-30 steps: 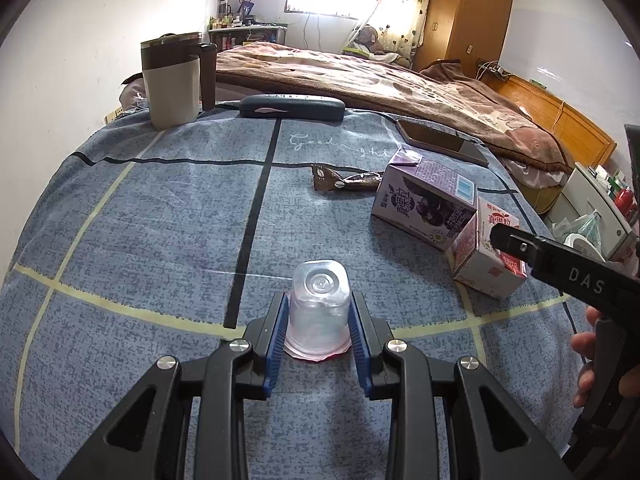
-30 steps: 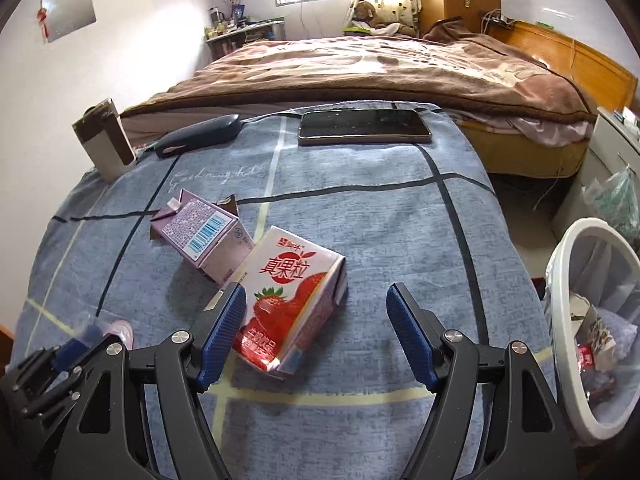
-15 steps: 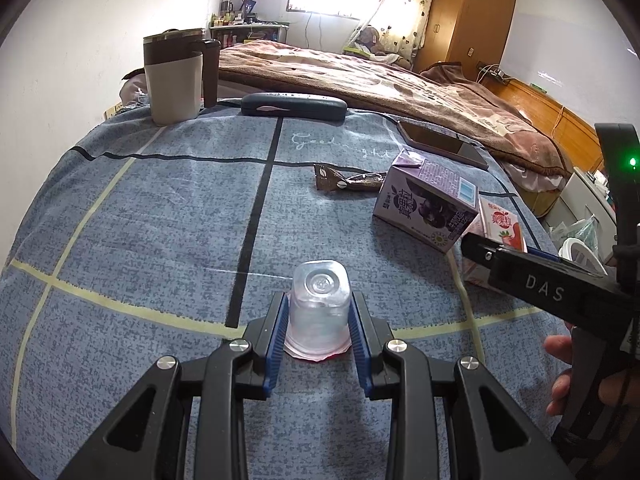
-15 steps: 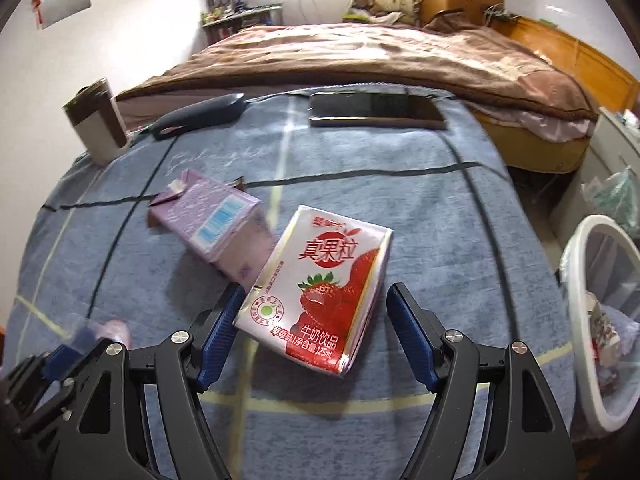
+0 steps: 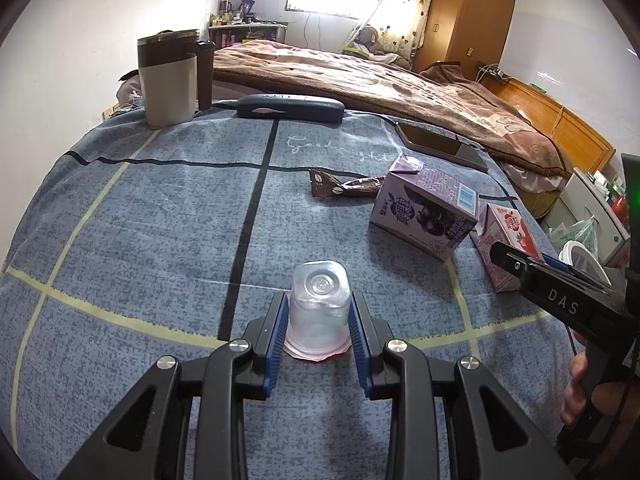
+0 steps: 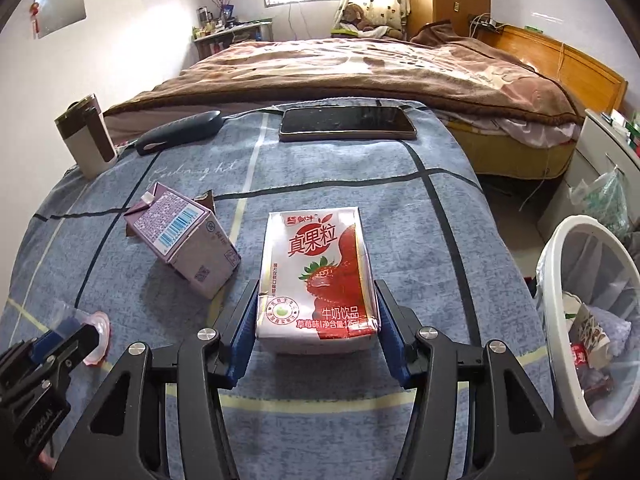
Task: Collect trash
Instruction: 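Grasp the clear plastic cup with the left gripper while the right grasps the strawberry milk carton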
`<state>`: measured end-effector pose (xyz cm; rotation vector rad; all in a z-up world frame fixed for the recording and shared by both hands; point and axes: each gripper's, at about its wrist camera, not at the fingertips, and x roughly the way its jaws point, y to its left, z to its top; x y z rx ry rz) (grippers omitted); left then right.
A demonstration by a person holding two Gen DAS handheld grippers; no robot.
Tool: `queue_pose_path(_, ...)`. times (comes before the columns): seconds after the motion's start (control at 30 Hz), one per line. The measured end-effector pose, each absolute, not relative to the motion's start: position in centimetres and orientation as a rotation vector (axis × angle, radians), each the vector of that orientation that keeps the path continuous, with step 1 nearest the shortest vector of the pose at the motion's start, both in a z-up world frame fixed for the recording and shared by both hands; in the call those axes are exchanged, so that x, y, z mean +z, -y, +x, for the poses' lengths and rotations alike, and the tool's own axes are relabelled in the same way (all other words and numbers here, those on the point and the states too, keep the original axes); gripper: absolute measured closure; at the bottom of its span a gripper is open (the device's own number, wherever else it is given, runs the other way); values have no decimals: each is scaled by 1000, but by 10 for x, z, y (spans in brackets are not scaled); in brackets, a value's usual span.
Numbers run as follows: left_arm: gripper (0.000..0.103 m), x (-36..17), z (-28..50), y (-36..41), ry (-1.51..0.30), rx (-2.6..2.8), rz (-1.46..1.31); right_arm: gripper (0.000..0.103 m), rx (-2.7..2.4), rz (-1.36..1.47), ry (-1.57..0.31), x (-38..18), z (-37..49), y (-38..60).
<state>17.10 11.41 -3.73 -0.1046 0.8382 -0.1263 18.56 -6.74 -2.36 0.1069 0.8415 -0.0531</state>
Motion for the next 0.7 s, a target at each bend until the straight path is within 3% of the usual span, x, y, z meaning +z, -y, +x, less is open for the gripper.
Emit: queue_pose_path(0.7, 71, -18, 152, -86, -797, -161, -60, 47, -31, 121, -783, -8, 152, 88)
